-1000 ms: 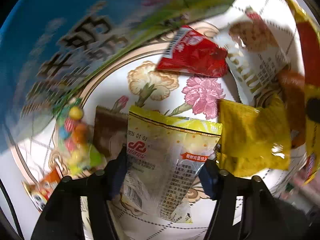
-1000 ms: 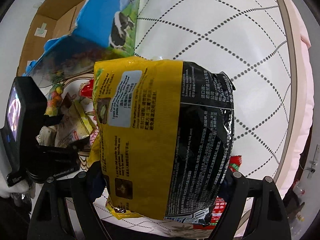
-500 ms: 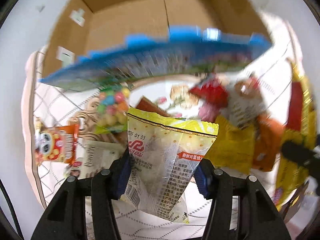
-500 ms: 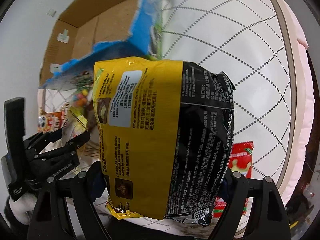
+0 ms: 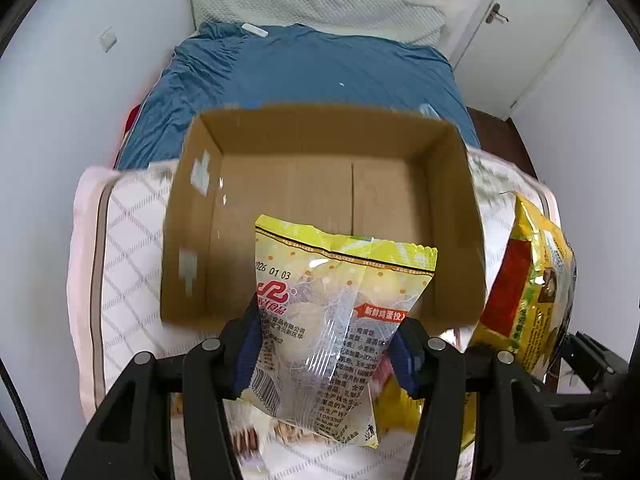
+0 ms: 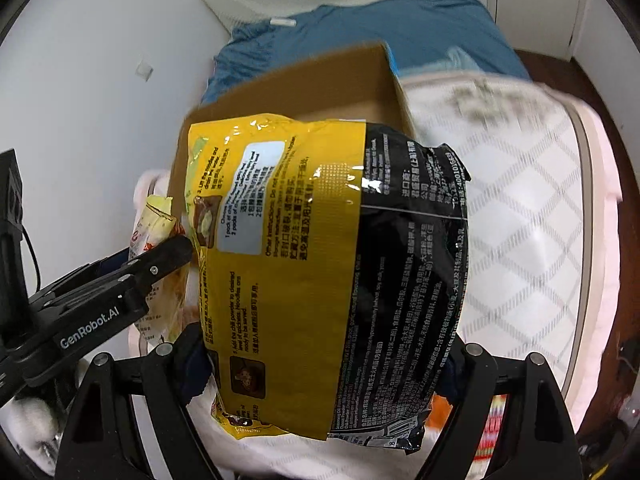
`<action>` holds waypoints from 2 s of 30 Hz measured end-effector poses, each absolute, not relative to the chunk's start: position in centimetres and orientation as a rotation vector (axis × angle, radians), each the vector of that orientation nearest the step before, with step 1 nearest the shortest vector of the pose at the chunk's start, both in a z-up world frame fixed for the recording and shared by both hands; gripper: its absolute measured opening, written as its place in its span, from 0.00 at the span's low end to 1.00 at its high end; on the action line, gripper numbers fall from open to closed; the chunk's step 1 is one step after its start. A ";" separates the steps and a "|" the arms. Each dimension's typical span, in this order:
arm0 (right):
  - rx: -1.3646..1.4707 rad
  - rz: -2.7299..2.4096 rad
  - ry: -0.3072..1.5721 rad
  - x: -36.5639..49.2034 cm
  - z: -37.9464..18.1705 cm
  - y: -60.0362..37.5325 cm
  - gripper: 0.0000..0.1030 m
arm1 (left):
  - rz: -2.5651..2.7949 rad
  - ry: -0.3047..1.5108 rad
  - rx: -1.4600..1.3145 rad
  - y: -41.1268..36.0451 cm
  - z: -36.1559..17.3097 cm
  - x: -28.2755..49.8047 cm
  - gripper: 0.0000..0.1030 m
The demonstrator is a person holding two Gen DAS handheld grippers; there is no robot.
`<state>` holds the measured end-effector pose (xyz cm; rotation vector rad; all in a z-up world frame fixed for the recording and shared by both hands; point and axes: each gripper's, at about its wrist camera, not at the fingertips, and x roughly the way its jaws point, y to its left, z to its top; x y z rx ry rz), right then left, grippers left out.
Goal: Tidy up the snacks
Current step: 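Carry both packets into the cardboard box and open both grippers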
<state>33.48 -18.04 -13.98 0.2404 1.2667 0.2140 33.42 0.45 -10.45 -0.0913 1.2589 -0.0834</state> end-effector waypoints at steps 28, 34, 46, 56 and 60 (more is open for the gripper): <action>0.084 0.104 1.506 46.9 -28.0 -12.1 0.95 | -0.056 1.500 -0.103 2.8 -22.7 42.6 0.84; 0.052 0.090 1.459 45.7 -26.5 -12.3 0.97 | -0.055 1.447 -0.091 2.7 -20.5 40.3 0.86; 0.043 0.035 1.260 40.9 -18.9 -12.7 0.97 | -0.030 1.249 -0.049 3.3 -15.1 36.0 0.86; -0.014 0.014 1.117 35.8 -15.0 -11.9 0.97 | -0.004 1.104 -0.015 3.6 -10.8 31.4 0.86; 0.001 0.023 1.091 33.9 -13.7 -11.8 0.97 | -0.002 1.061 -0.016 3.7 -8.9 29.4 0.86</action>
